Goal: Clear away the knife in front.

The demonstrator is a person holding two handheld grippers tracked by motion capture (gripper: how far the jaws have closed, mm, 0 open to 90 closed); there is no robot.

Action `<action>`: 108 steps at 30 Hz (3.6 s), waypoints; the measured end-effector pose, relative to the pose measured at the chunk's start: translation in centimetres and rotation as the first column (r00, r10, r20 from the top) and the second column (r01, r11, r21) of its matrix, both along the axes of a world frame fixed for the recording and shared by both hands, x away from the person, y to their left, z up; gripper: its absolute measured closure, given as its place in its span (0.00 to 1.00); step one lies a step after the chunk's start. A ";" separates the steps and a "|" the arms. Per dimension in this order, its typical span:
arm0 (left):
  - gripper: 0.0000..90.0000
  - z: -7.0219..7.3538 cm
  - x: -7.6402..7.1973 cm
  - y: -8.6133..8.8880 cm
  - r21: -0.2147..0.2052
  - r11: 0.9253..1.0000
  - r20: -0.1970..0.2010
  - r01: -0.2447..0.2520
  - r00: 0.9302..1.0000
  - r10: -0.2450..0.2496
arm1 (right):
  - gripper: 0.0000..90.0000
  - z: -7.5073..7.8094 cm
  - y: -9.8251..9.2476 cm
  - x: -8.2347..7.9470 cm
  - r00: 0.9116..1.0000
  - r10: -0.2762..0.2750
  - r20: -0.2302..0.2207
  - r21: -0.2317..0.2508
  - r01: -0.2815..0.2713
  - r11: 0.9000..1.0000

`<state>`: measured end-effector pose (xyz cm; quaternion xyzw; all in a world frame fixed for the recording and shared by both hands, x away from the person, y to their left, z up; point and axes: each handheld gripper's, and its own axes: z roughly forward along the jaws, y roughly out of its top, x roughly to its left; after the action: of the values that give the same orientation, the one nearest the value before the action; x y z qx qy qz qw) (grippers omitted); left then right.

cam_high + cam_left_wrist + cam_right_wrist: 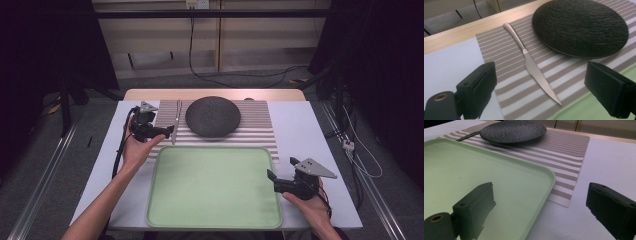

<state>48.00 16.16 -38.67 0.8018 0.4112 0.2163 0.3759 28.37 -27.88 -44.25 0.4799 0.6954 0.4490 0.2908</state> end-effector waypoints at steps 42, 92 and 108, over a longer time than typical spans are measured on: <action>0.45 -5.5 12.4 -3.5 0.085 0.984 -0.180 -0.159 0.969 0.172 | 0.09 -0.3 0.1 0.4 0.999 0.042 -0.033 -0.003 -0.042 0.999; 0.89 -5.1 13.5 -5.0 0.149 0.984 -0.331 -0.098 0.933 0.143 | 0.10 -0.3 -0.1 0.1 0.998 0.048 -0.034 -0.007 -0.048 0.999; 0.89 -3.7 12.6 -4.8 0.145 0.987 -0.318 -0.069 0.942 0.112 | 0.10 -0.3 -0.1 0.2 0.998 0.056 -0.035 -0.012 -0.057 0.998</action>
<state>60.64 11.35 -42.40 0.8298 0.4886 0.1251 0.2387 28.52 -27.95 -44.60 0.4659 0.7165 0.4441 0.2689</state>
